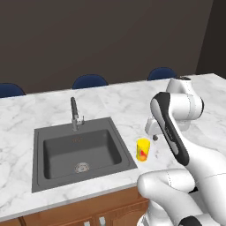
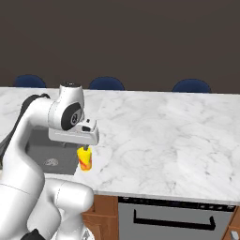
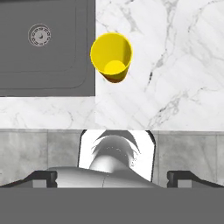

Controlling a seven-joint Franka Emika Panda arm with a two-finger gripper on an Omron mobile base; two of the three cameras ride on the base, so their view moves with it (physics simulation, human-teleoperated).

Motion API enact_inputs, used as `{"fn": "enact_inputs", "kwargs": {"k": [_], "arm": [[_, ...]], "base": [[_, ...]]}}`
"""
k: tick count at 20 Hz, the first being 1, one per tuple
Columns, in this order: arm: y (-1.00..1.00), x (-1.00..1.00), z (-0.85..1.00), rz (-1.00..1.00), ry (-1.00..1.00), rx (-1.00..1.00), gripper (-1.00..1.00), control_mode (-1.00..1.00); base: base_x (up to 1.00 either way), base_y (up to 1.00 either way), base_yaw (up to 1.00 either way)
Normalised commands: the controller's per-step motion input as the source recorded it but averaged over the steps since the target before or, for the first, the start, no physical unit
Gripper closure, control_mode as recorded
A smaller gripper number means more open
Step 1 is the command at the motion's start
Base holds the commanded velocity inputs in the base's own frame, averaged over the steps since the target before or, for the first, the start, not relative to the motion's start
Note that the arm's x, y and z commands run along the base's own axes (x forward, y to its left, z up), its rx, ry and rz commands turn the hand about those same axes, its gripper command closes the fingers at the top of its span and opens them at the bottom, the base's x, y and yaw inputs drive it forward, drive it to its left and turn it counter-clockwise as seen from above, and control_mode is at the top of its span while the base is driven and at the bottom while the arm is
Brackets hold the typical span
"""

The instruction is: Pick the cup and bowl from the counter and place them on the counter next to the sink.

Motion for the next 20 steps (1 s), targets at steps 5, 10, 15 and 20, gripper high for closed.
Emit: {"fn": "enact_inputs", "kwargs": {"k": [5,10,15,20], "arm": [[0.00,0.00,0.00,0.00,0.00,0.00,-1.00,1.00],[0.00,0.00,0.00,0.00,0.00,0.00,-1.00,1.00],[0.00,0.00,0.00,0.00,0.00,0.00,-1.00,1.00],[0.00,0.00,0.00,0.00,0.00,0.00,-1.00,1.00]], "base": [[-0.21,0.00,0.00],[-0.98,-0.07,-0.13],[-0.15,0.00,-0.42],[0.00,0.00,-0.70]]}}
